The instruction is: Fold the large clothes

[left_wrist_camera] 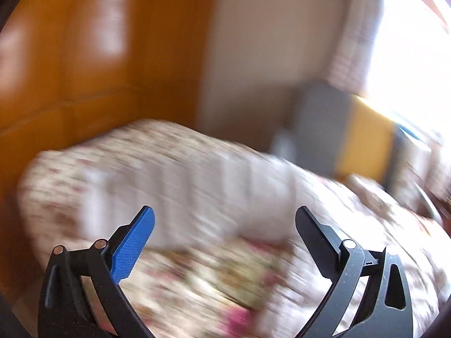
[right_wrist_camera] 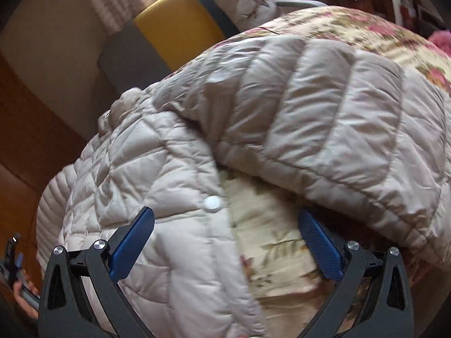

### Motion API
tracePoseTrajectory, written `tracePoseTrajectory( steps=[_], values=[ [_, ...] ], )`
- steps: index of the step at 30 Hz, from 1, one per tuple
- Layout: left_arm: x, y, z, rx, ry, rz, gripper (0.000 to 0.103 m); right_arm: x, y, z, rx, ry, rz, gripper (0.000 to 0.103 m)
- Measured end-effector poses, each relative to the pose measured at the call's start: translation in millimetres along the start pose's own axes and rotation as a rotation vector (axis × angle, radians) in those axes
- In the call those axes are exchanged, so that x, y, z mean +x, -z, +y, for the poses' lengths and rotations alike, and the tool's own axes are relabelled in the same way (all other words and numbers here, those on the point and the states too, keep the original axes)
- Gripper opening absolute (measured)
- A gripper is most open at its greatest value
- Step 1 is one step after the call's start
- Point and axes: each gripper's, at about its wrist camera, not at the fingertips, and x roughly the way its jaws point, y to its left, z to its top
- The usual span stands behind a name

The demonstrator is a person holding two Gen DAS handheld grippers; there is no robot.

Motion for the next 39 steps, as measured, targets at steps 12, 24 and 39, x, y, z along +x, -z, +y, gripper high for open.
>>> tracePoseTrajectory(
  steps=[12,24,39],
  values=[
    [56,110,-77,0.23,0.105,0.303,0.099,13,-125,-77,0.118,0.302,-0.082,0.072],
    [23,92,-33,0.123,-0.028,0.249,0.099,30,-38,-5,0.014,-0.059,0.089,0.096],
    [-20,124,-16,0.04,0.2,0.446,0.023,41,-54,42,-0.217,-0.056,0.082,0.014]
  ],
)
